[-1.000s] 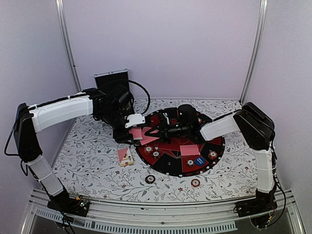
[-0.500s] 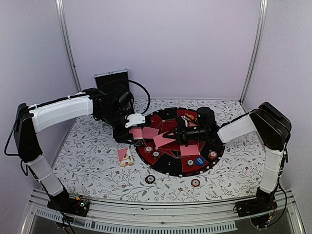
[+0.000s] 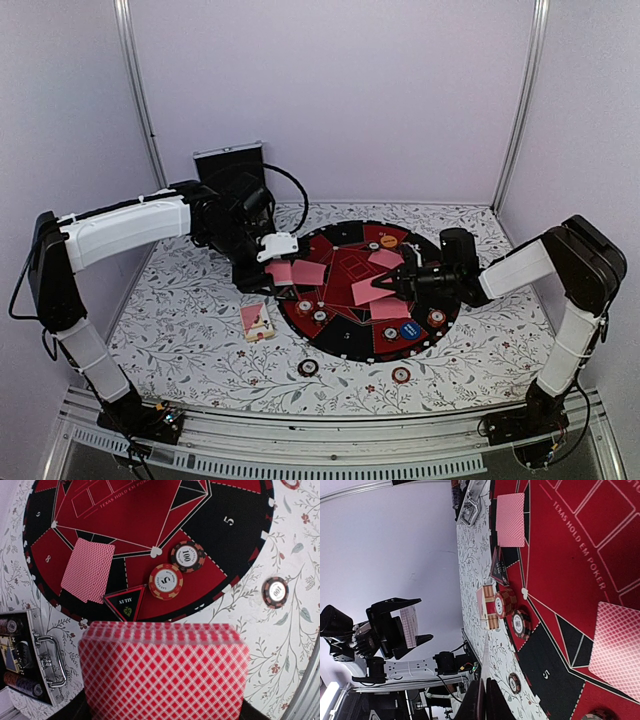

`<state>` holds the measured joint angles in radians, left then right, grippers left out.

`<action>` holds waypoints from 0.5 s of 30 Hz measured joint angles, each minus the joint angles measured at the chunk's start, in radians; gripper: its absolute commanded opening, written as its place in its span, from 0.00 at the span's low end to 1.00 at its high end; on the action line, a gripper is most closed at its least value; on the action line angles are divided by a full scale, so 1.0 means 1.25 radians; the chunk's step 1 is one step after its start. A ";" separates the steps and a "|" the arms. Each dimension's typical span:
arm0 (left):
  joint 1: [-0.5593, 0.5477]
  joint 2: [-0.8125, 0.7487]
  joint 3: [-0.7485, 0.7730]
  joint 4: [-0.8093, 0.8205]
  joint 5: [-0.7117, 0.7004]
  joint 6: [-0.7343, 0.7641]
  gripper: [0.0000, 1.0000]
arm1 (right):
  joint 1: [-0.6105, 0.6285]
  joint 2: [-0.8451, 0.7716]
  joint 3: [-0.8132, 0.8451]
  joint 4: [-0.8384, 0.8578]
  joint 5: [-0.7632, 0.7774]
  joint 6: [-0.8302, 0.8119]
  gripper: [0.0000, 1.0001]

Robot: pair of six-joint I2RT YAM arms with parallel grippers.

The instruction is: Distribute texas hold em gaming equipment

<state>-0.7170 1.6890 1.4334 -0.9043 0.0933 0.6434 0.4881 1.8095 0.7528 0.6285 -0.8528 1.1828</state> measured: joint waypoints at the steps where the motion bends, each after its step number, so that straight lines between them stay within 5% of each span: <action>1: 0.000 0.000 0.000 0.000 0.000 0.000 0.00 | -0.009 -0.007 -0.006 -0.011 0.000 -0.011 0.08; 15: 0.000 0.000 0.001 0.000 0.000 0.000 0.00 | -0.063 -0.032 0.005 -0.294 0.089 -0.248 0.07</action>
<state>-0.7170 1.6890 1.4345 -0.9047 0.0933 0.6434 0.4099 1.7691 0.7593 0.2611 -0.7418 0.8730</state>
